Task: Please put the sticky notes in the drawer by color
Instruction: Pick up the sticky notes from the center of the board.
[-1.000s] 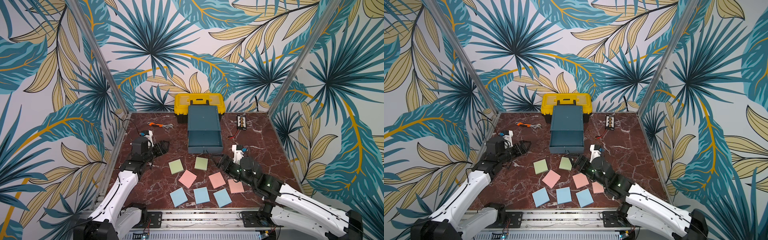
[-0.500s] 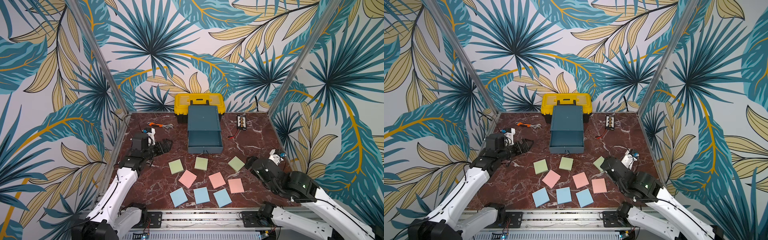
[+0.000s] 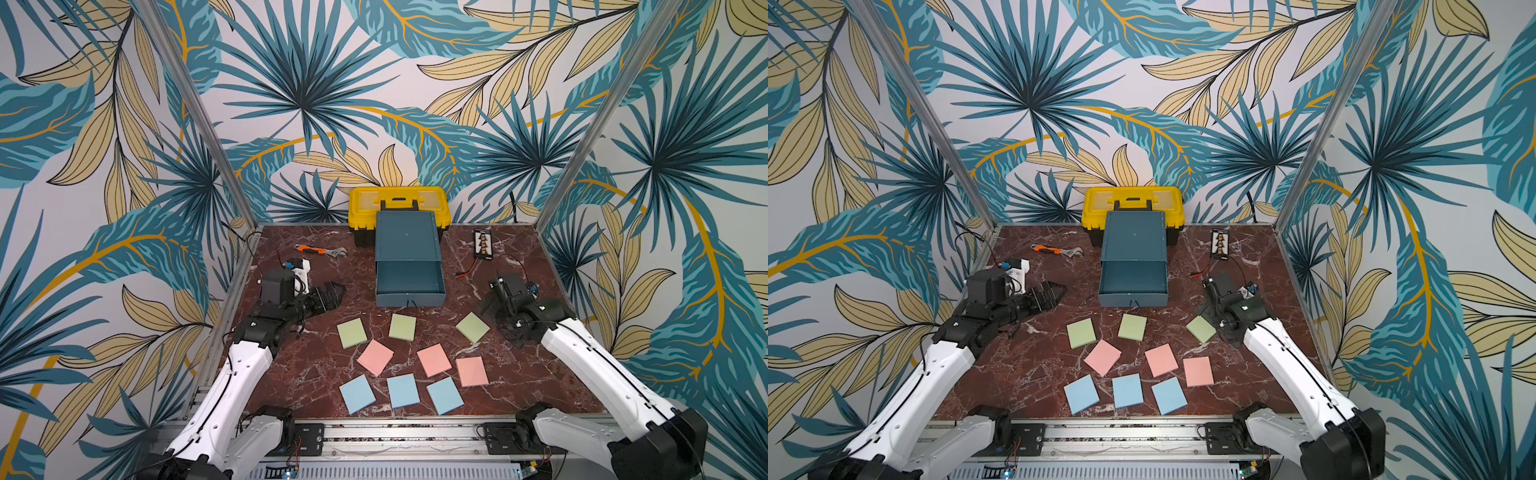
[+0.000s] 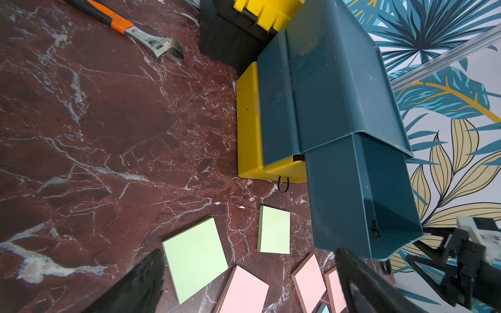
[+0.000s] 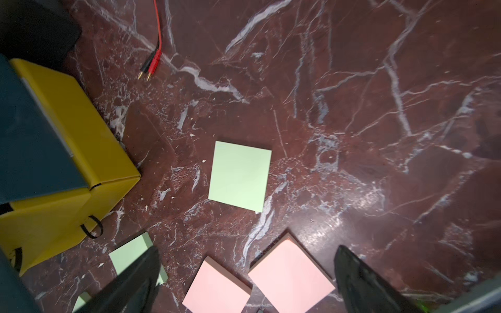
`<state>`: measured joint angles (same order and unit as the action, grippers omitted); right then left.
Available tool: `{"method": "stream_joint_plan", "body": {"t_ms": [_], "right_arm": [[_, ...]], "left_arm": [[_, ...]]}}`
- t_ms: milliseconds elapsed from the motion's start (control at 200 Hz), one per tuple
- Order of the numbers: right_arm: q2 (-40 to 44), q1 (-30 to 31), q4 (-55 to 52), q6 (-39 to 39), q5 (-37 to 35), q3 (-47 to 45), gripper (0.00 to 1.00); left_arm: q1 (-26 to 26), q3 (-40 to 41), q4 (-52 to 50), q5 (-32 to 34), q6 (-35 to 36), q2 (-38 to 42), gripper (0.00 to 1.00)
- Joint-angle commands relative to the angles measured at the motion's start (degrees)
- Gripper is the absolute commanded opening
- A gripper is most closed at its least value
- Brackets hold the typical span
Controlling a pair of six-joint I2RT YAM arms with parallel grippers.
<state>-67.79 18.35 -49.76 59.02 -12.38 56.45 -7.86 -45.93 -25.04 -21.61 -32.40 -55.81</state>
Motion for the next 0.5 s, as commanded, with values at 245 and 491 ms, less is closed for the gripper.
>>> {"method": "stream_joint_plan", "body": {"t_ms": [245,491], "right_arm": [[-11.9,-3.6,4.6,-5.5,8.8,3.0,1.0],[-16.6,-5.3,6.3,-4.6,11.0,1.3,1.0]], "left_arm": [[-0.3,-0.4,-0.1,-0.8,1.0,-0.4,1.0],[-0.3,0.1,0.8,-1.5,0.7,-0.9,1.0]]}}
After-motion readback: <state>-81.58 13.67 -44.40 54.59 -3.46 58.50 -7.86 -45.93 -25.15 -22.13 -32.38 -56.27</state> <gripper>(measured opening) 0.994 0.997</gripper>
